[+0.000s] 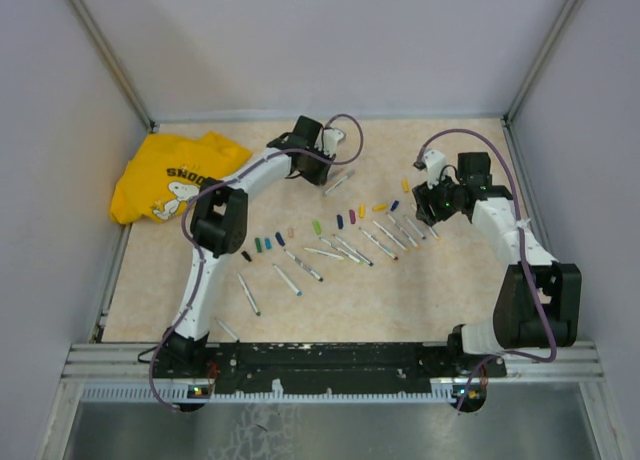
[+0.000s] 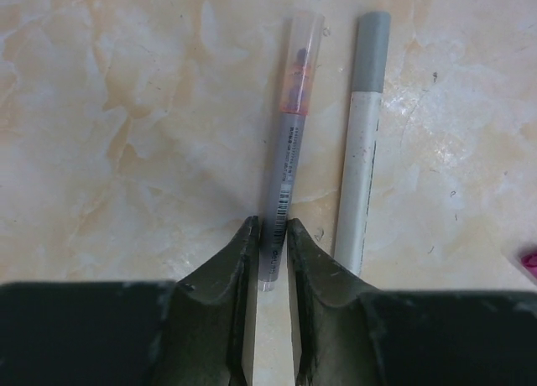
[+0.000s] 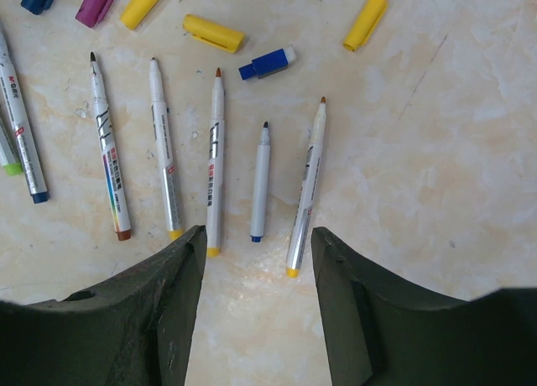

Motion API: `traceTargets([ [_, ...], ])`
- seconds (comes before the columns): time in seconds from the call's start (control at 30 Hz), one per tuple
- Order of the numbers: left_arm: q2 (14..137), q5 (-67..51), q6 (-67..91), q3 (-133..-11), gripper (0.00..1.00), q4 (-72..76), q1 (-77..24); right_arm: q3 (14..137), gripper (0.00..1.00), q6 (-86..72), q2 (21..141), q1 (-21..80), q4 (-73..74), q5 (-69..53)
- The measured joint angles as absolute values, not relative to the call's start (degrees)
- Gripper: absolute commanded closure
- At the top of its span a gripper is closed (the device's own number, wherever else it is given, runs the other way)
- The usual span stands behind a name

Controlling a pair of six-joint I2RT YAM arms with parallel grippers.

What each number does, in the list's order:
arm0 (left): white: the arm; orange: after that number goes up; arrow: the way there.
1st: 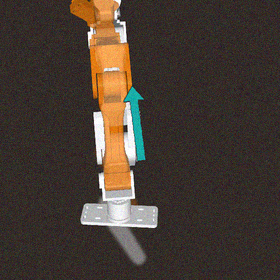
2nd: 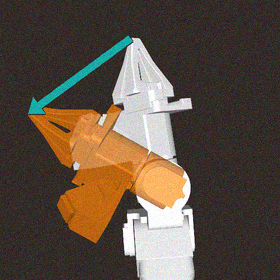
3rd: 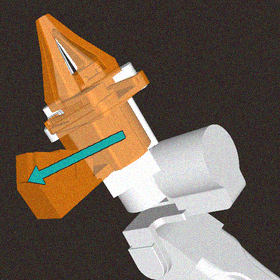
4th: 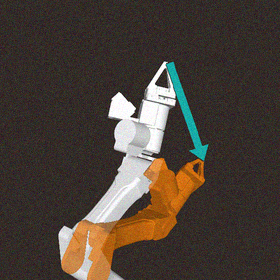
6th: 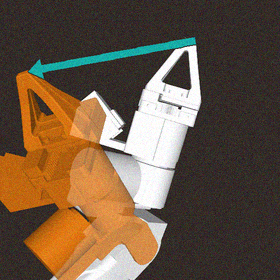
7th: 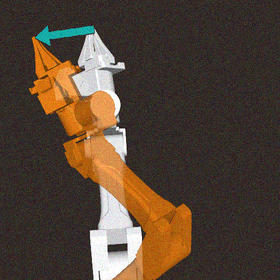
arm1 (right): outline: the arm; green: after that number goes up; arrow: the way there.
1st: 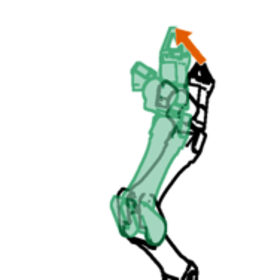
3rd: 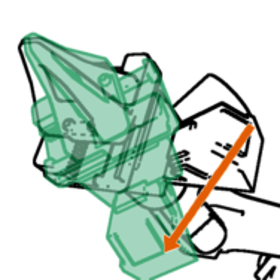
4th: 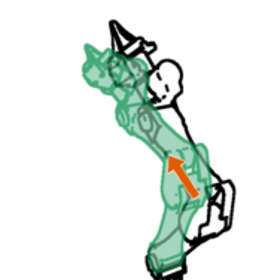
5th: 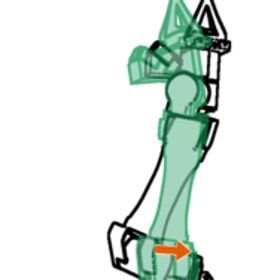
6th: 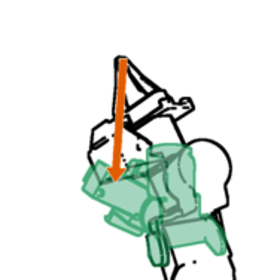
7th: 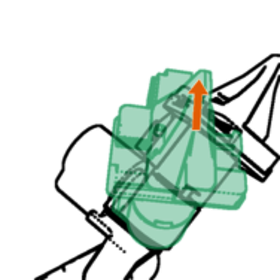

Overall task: Open the pen caps
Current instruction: Move the pen to the center of the board.

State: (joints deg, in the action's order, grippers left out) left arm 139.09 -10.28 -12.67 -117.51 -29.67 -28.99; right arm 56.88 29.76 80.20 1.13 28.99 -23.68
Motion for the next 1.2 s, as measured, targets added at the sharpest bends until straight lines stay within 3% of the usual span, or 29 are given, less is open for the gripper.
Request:
traceTargets([
  [0.3,133.8,-3.7,-11.6,-108.5,0.95,-26.8,-29.2,56.9,0.47,29.9,80.2,1.1,29.0,-23.7],
  [0.57,119.6,6.3,-4.8,-87.1,0.96,-24.7,-29.1,56.9,0.47,29.9,80.2,1.1,29.2,-23.7],
  [0.77,109.6,8.6,0.9,-73.4,0.81,-21.5,-29.1,56.9,0.47,29.9,80.2,1.1,29.2,-23.8],
  [0.97,109.7,8.8,2.2,-72.4,0.63,-20.4,-29.1,56.9,0.47,29.9,80.2,1.1,29.2,-23.9],
  [1.2,115.9,7.4,1.1,-80.4,0.66,-20.8,-29.1,56.9,0.47,29.9,80.2,1.1,29.3,-23.9],
])
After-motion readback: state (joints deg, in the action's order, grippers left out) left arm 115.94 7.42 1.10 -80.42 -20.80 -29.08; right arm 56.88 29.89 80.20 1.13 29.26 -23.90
